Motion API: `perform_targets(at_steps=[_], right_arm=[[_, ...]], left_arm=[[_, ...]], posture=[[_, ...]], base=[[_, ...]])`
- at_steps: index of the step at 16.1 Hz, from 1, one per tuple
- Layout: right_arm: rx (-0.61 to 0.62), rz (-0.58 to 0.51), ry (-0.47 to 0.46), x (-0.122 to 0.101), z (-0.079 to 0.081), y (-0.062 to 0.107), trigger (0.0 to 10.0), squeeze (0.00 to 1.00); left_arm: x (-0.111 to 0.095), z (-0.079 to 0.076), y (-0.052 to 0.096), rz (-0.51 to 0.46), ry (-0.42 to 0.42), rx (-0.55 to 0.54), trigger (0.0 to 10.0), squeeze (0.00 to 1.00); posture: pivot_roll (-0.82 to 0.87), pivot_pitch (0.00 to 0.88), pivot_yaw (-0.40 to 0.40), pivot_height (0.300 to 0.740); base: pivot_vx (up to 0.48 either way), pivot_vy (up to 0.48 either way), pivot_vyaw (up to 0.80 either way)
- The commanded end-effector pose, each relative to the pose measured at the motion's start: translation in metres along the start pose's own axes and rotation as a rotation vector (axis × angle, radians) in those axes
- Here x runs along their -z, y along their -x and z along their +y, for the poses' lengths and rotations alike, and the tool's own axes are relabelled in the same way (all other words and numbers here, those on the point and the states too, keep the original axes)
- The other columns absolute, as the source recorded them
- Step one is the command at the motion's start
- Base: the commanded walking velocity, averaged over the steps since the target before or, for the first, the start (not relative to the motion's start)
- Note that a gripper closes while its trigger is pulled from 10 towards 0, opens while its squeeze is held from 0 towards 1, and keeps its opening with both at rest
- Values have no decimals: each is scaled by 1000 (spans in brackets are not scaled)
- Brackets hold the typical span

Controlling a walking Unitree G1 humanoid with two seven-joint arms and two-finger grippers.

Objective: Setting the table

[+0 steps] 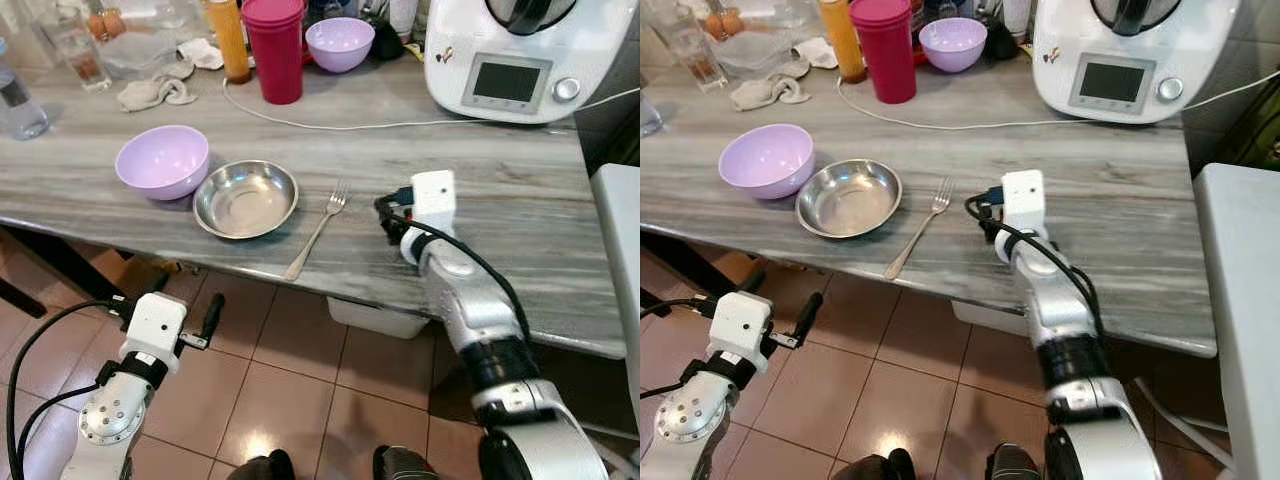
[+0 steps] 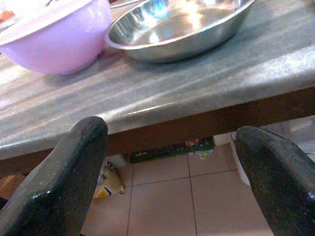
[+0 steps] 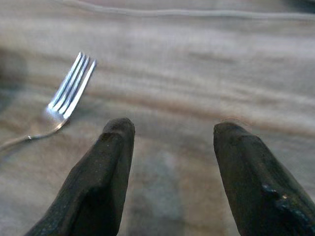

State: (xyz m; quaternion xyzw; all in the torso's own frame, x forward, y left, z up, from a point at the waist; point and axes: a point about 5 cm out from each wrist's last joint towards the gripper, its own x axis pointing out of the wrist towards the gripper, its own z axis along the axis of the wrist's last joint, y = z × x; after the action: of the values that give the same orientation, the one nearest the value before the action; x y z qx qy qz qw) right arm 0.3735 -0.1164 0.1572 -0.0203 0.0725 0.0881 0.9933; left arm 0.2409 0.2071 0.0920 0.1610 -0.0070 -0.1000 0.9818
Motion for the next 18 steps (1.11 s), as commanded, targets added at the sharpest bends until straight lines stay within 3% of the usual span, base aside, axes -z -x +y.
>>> perform_targets(at_steps=[1,10,18], right_arm=[[1,11,-6,-2,3,-3,10000,0],[-56,84,41,8,15,-13,10000,0],[-92,66,89,3,19,-21,10000,0]], left_arm=[[0,2,4,13,-9,2,10000,0],[-3,-2,1,15,8,18,10000,0],[-7,-5,-1,8,17,15,10000,0]], posture=[[-161,211,44,740],[-164,212,42,740],[-147,220,49,740]], base=[[0,0,0],[0,0,0],[0,0,0]])
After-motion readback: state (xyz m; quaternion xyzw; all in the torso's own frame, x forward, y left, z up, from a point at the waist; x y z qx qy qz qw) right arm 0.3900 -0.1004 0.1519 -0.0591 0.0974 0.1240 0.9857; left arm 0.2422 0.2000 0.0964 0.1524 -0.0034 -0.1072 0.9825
